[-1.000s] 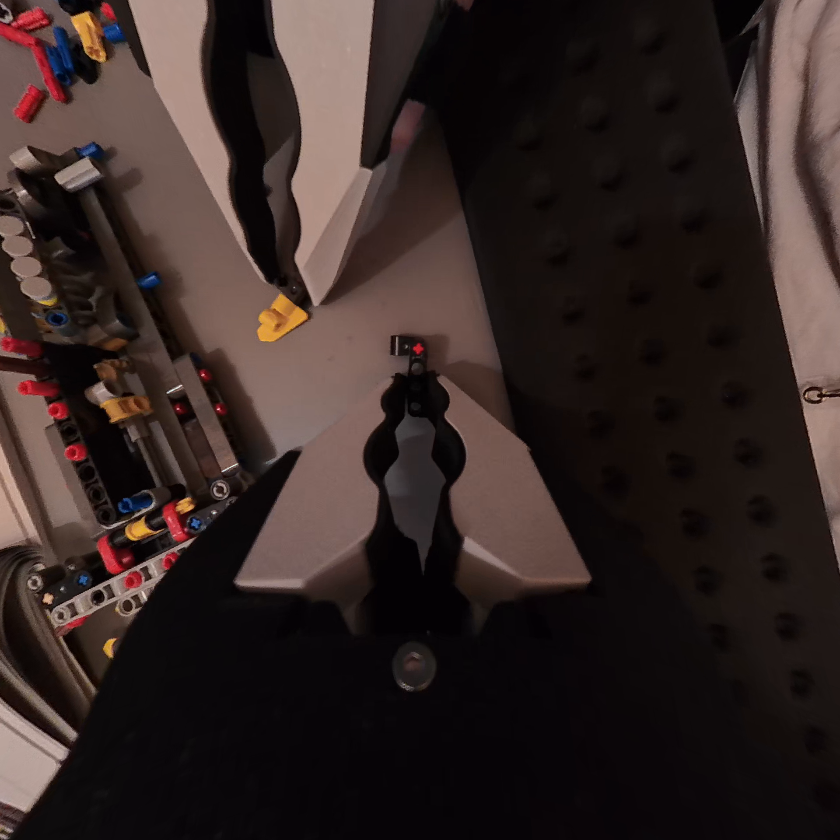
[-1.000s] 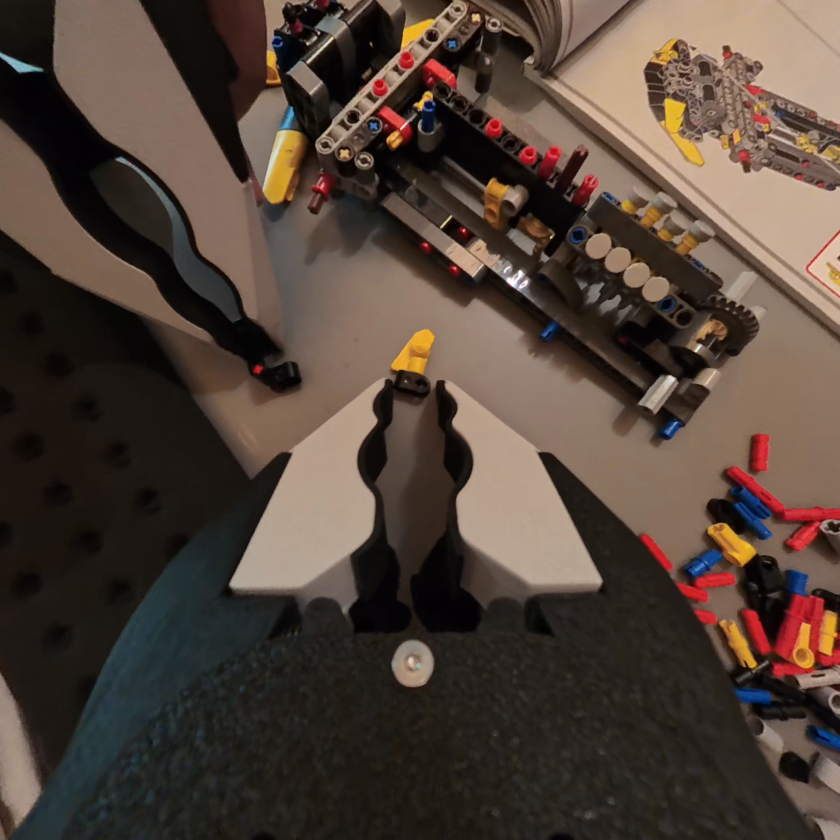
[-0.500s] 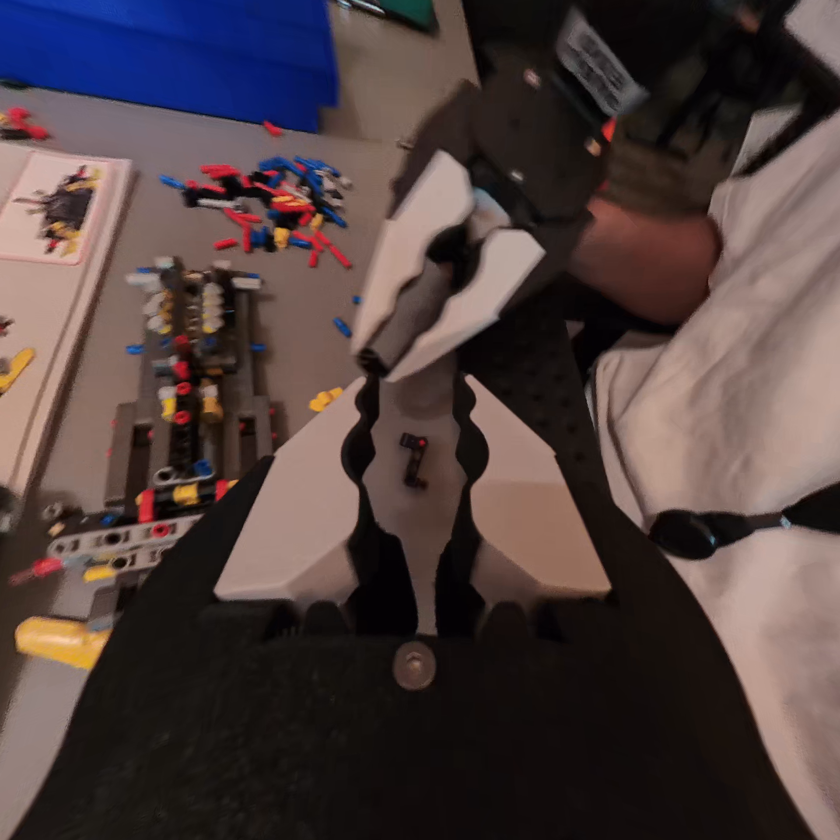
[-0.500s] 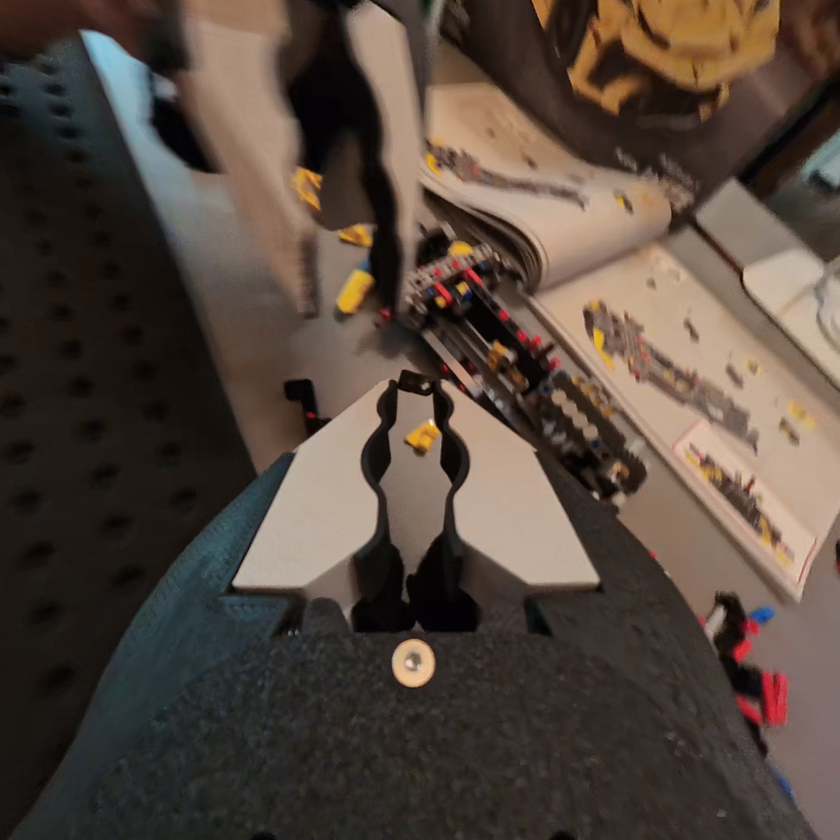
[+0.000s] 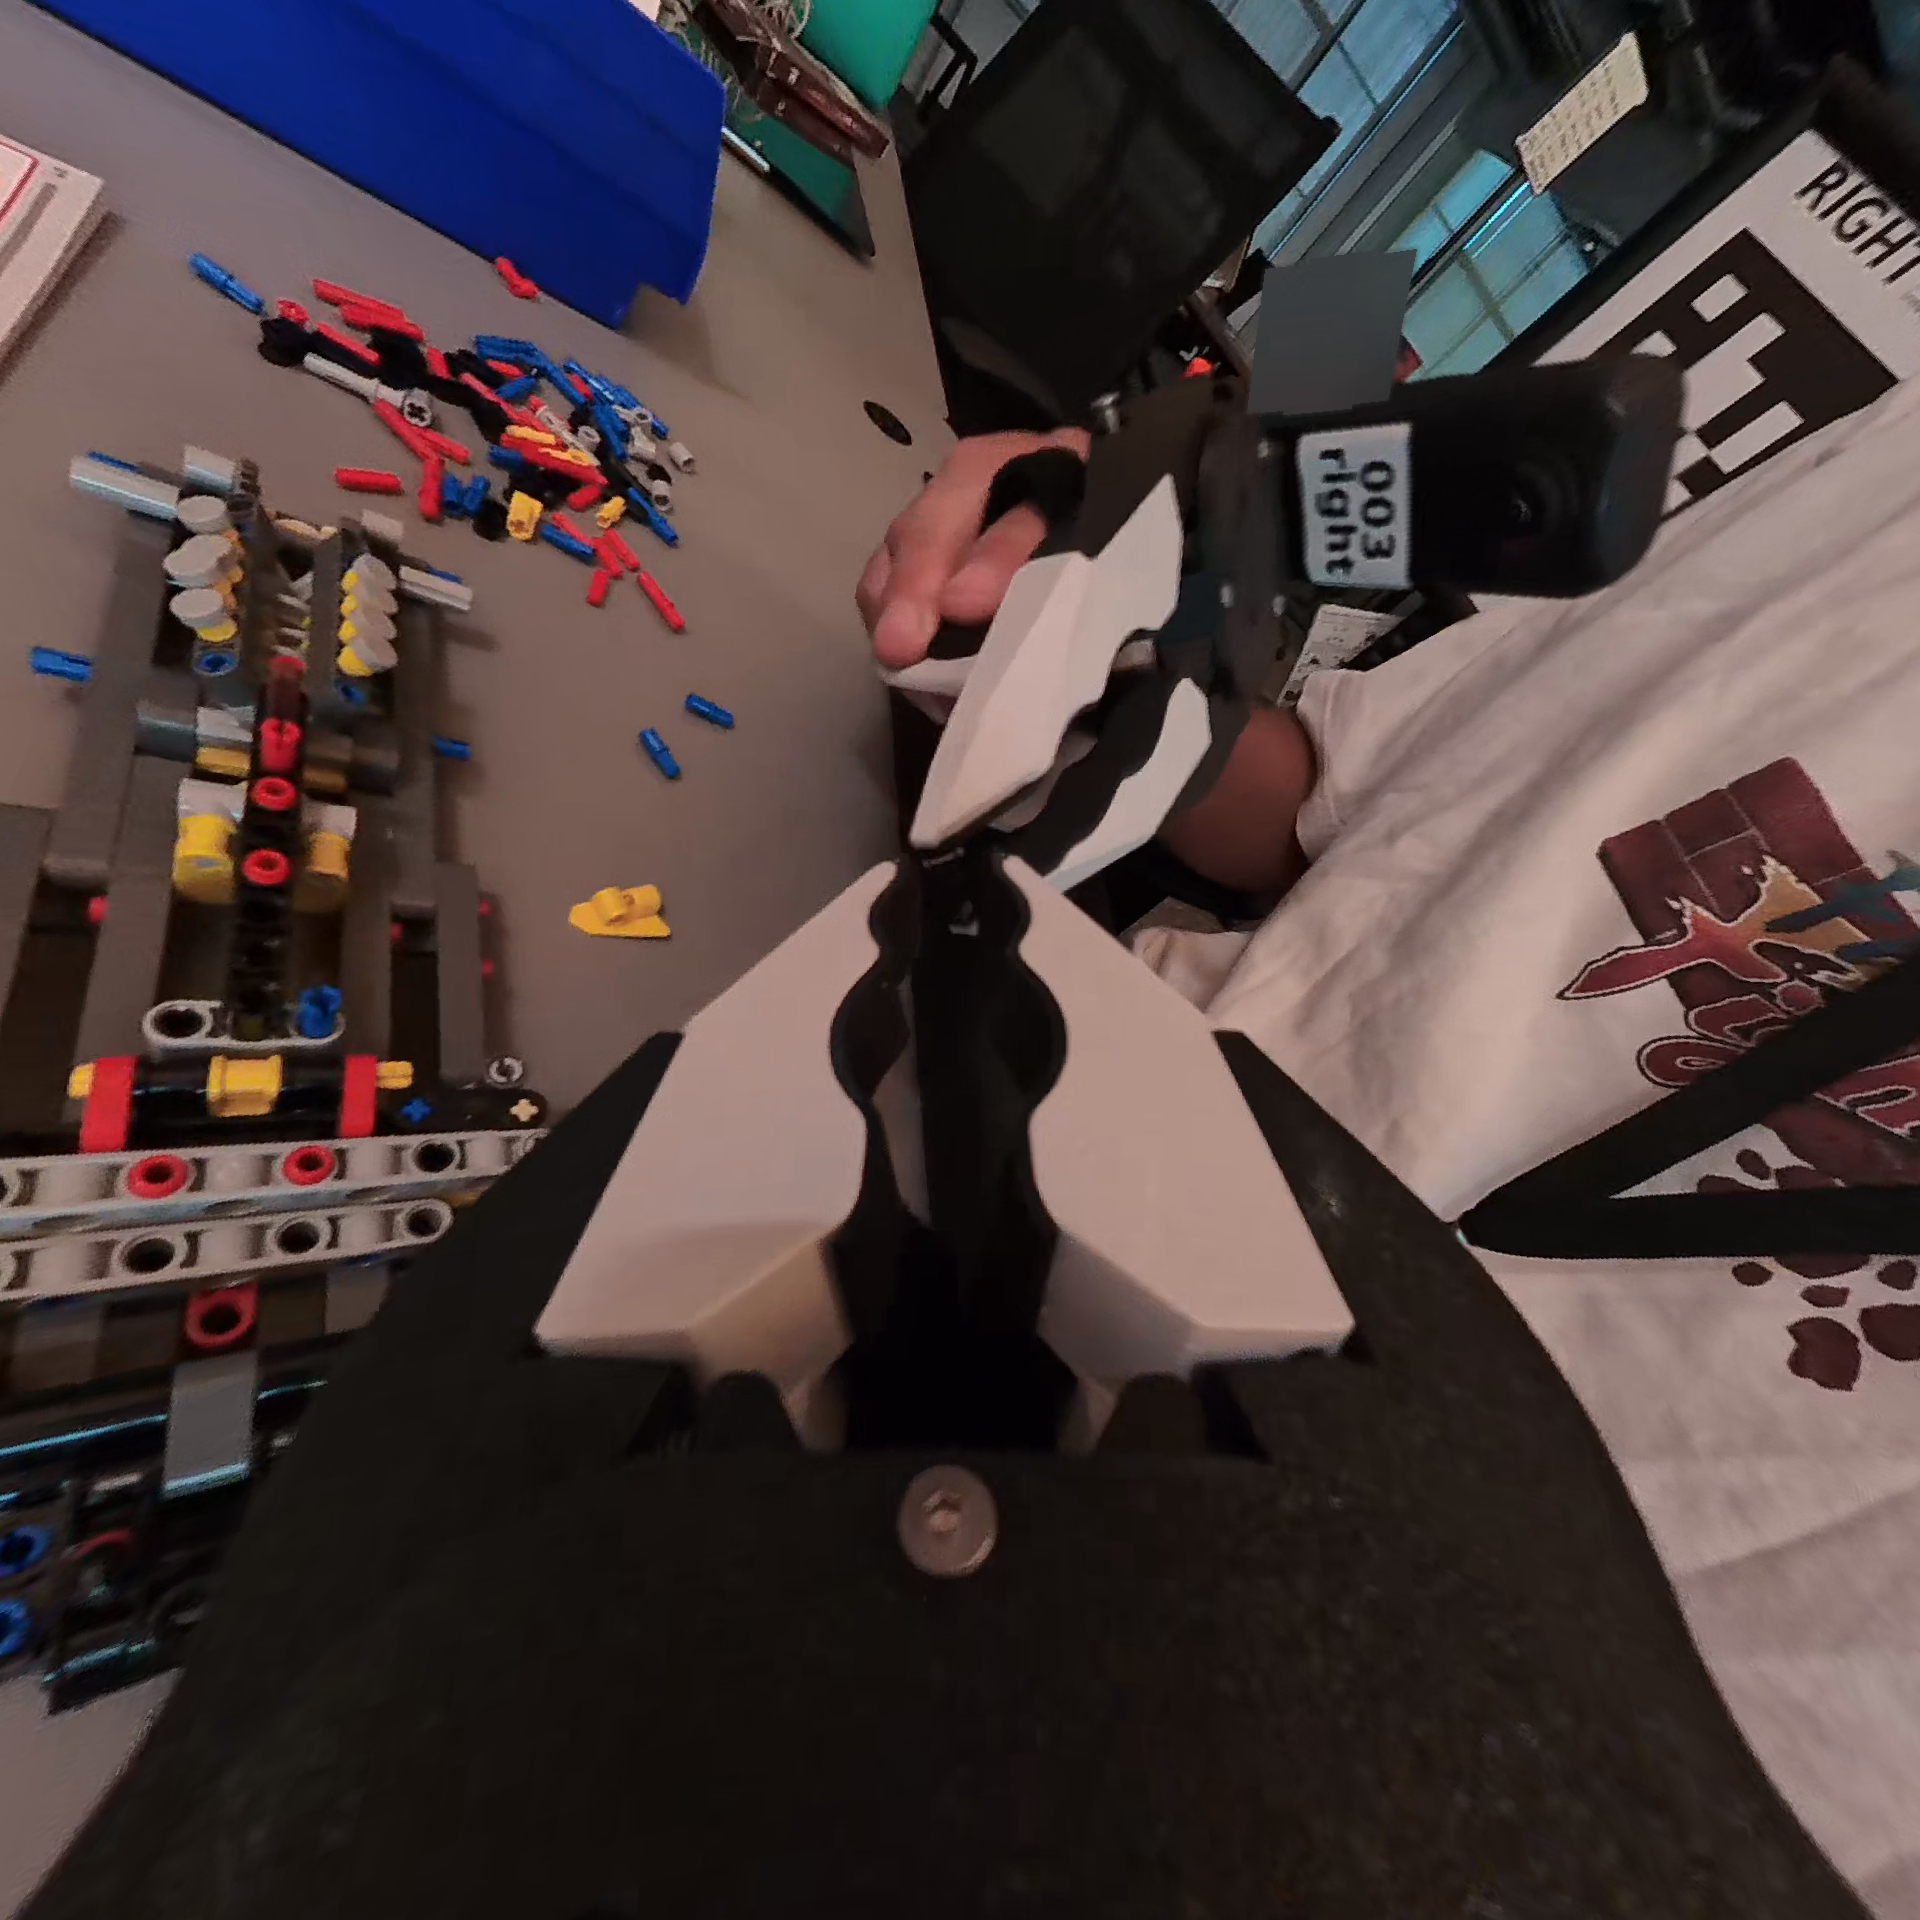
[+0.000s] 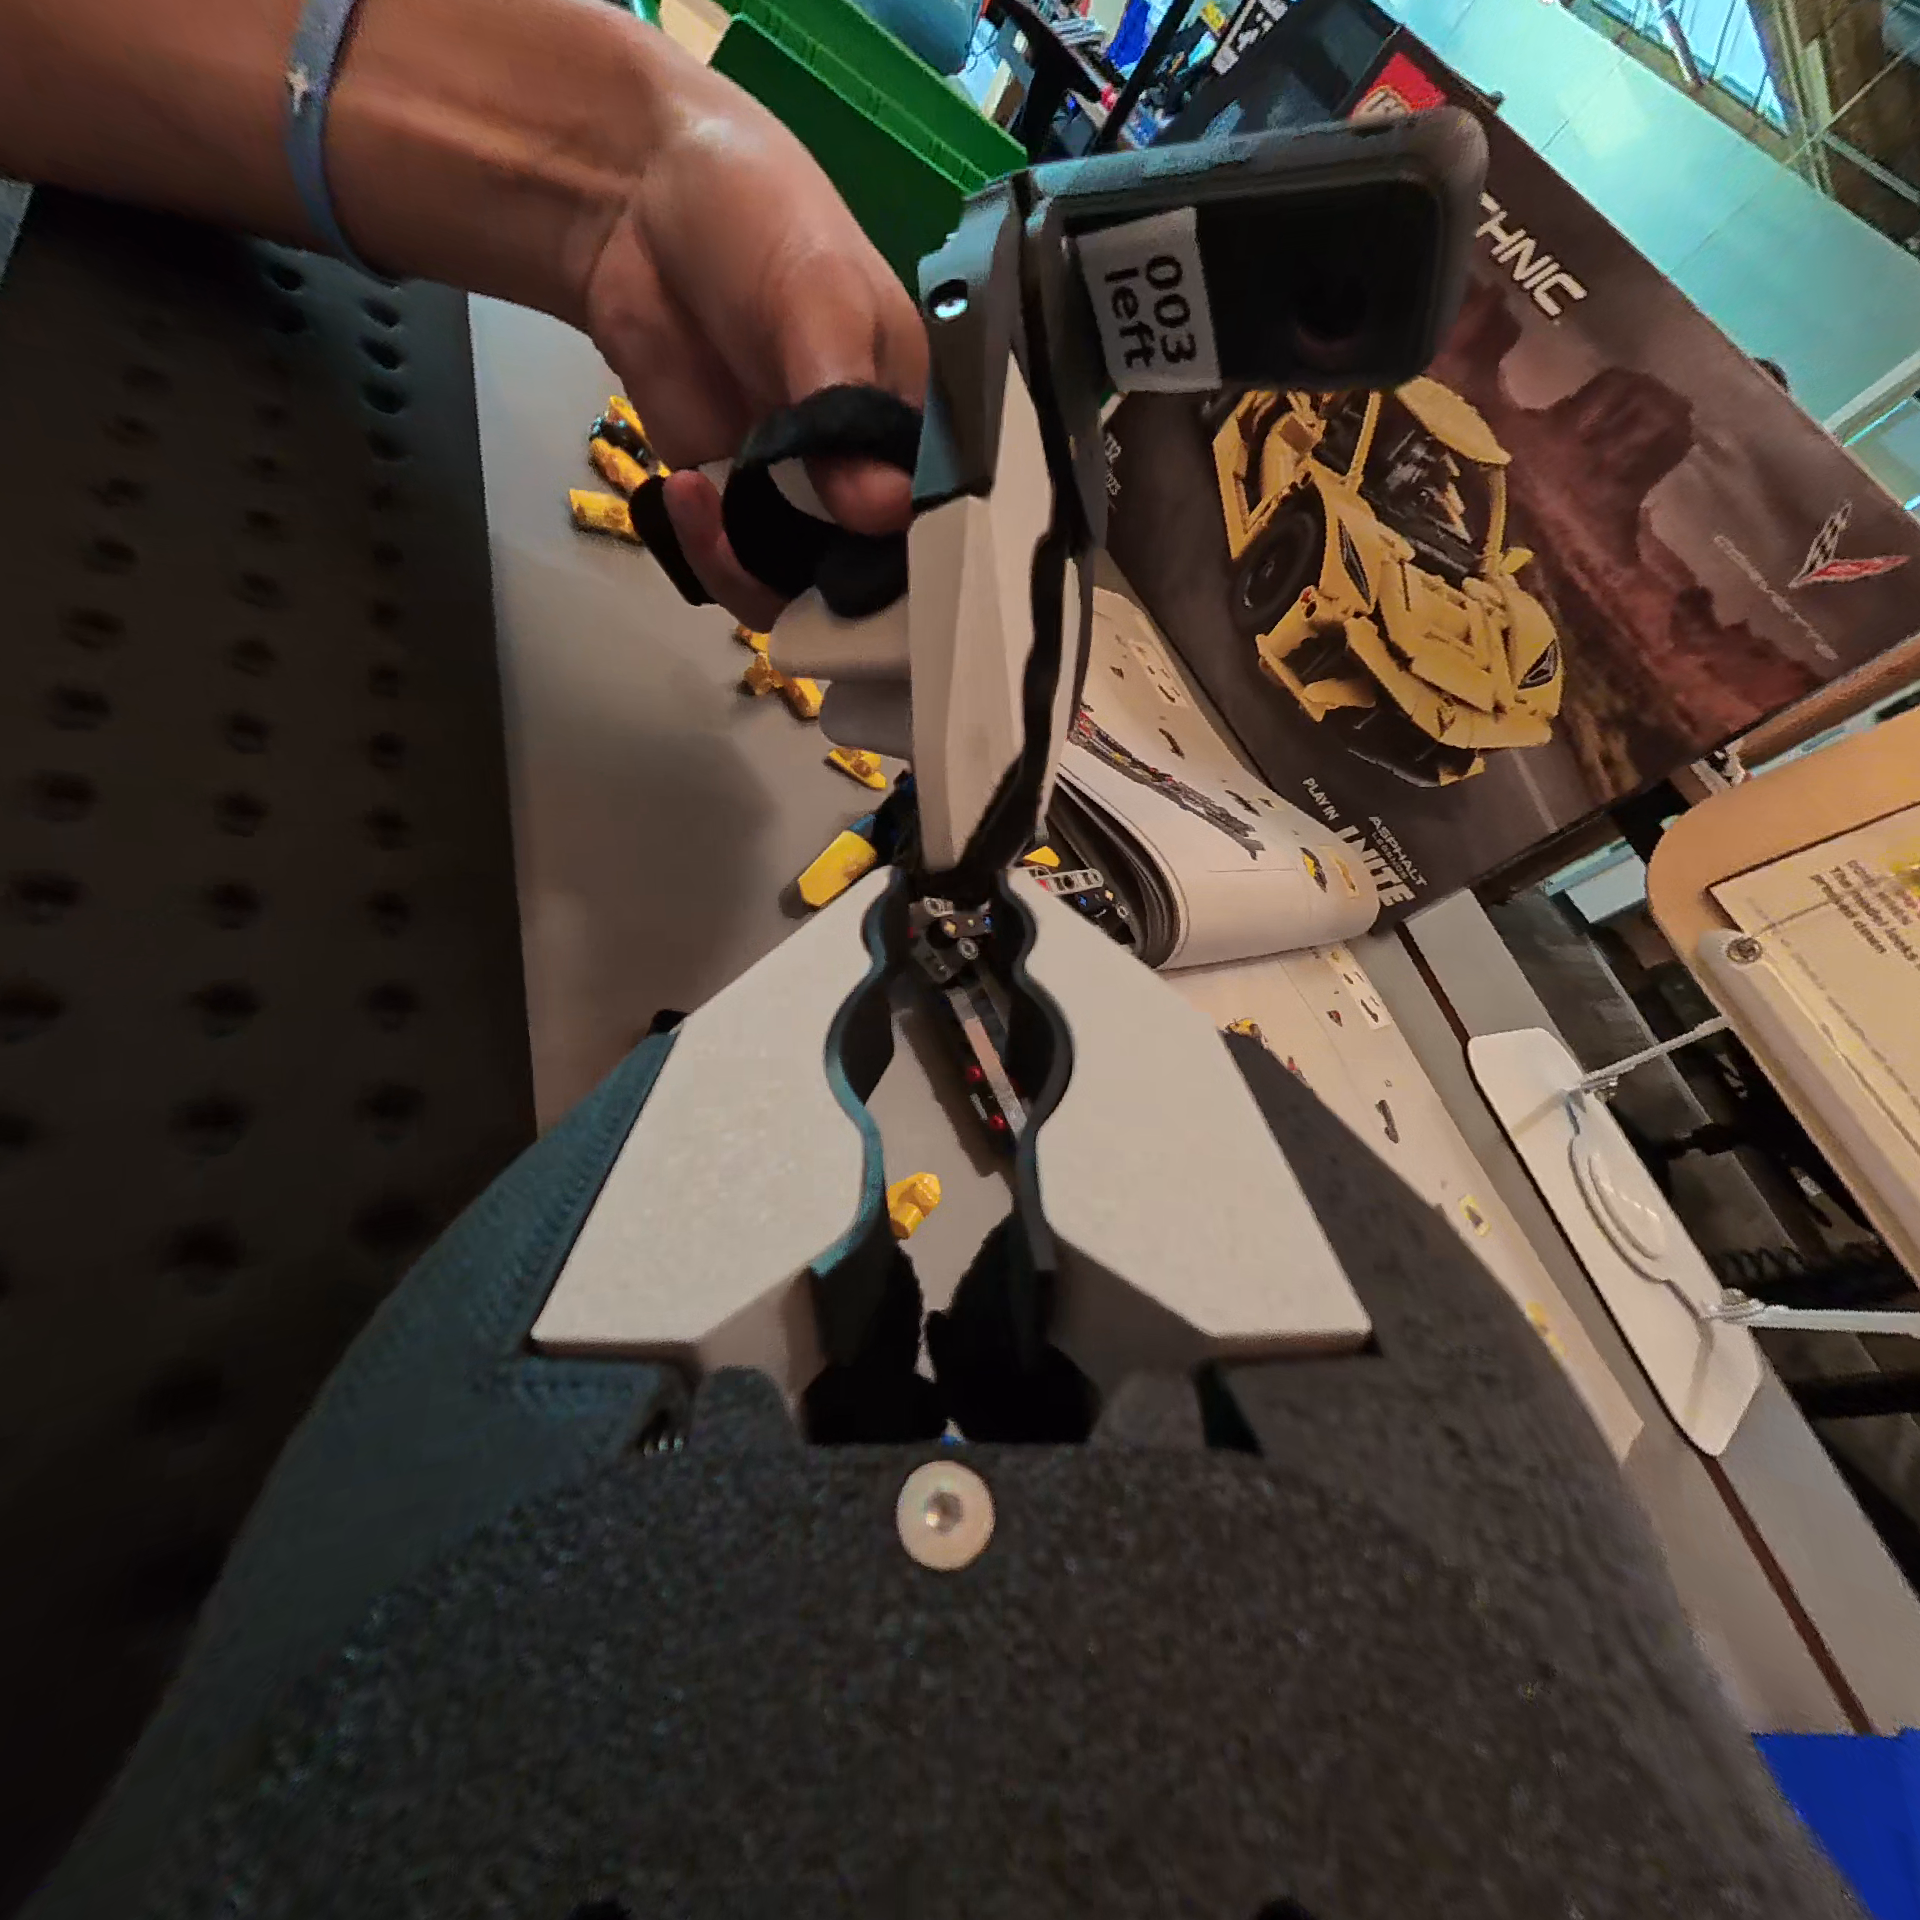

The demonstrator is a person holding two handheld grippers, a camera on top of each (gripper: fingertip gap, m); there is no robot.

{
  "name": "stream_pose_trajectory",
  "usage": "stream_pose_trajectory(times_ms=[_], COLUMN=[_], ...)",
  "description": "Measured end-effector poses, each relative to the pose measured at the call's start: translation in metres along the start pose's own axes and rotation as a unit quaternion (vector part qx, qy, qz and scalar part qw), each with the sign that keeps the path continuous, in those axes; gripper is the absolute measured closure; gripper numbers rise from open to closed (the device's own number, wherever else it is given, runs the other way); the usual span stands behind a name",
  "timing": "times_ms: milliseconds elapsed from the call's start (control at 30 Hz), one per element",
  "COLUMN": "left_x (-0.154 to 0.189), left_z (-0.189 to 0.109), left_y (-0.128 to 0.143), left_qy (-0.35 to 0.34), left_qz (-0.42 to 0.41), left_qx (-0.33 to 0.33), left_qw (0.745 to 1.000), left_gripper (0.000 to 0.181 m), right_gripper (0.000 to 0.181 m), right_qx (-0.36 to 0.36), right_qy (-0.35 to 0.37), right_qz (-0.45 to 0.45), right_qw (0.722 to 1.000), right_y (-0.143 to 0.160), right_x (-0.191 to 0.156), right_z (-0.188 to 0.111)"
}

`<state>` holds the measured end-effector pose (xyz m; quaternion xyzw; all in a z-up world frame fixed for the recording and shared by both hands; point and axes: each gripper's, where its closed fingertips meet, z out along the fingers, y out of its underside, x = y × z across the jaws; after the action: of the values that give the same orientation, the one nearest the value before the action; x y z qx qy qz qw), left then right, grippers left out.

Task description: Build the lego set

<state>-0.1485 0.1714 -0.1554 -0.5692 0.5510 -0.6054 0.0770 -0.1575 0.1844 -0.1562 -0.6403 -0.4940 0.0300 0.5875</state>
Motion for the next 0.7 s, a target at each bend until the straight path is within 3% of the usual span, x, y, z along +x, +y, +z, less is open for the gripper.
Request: stream_pose_trajectory(times_ms=[100, 167, 267, 333, 367, 433, 567, 600, 633, 700], left_x=[-0.001, 0.0, 0.011, 0.026, 0.035, 0.05, 0.069, 0.072, 0.074, 0.082], left_z=[0.0, -0.002, -0.015, -0.025, -0.028, -0.03, -0.026, -0.025, -0.023, -0.021], left_y=[0.001, -0.004, -0.029, -0.046, -0.051, -0.055, -0.053, -0.052, -0.05, -0.048], left_qy=[-0.004, -0.001, 0.025, 0.053, 0.065, 0.077, 0.086, 0.091, 0.094, 0.109], left_qz=[0.006, 0.014, 0.047, 0.081, 0.102, 0.154, 0.239, 0.246, 0.252, 0.273], left_qx=[-0.003, 0.018, 0.111, 0.181, 0.206, 0.231, 0.246, 0.247, 0.248, 0.254], left_qw=[1.0, 1.0, 0.992, 0.979, 0.971, 0.958, 0.935, 0.933, 0.931, 0.921], left_gripper=[0.174, 0.175, 0.175, 0.175, 0.175, 0.176, 0.175, 0.175, 0.175, 0.175], right_gripper=[0.168, 0.167, 0.17, 0.165, 0.162, 0.161, 0.146, 0.146, 0.148, 0.155], right_qx=[-0.009, 0.001, 0.029, 0.081, 0.119, 0.199, 0.34, 0.359, 0.369, 0.381], right_qy=[0.001, 0.023, 0.061, 0.022, -0.01, -0.104, -0.327, -0.355, -0.378, -0.419], right_qz=[-0.017, 0.018, 0.133, 0.243, 0.311, 0.448, 0.605, 0.617, 0.621, 0.609], right_qw=[1.0, 1.0, 0.989, 0.966, 0.943, 0.866, 0.642, 0.604, 0.579, 0.555], right_y=[0.001, 0.0, -0.006, -0.019, -0.028, -0.047, -0.079, -0.082, -0.086, -0.095], right_x=[0.0, 0.006, 0.021, 0.022, 0.022, 0.02, 0.02, 0.021, 0.02, 0.016], right_z=[0.0, -0.001, -0.008, -0.008, -0.008, -0.008, -0.029, -0.034, -0.038, -0.048])
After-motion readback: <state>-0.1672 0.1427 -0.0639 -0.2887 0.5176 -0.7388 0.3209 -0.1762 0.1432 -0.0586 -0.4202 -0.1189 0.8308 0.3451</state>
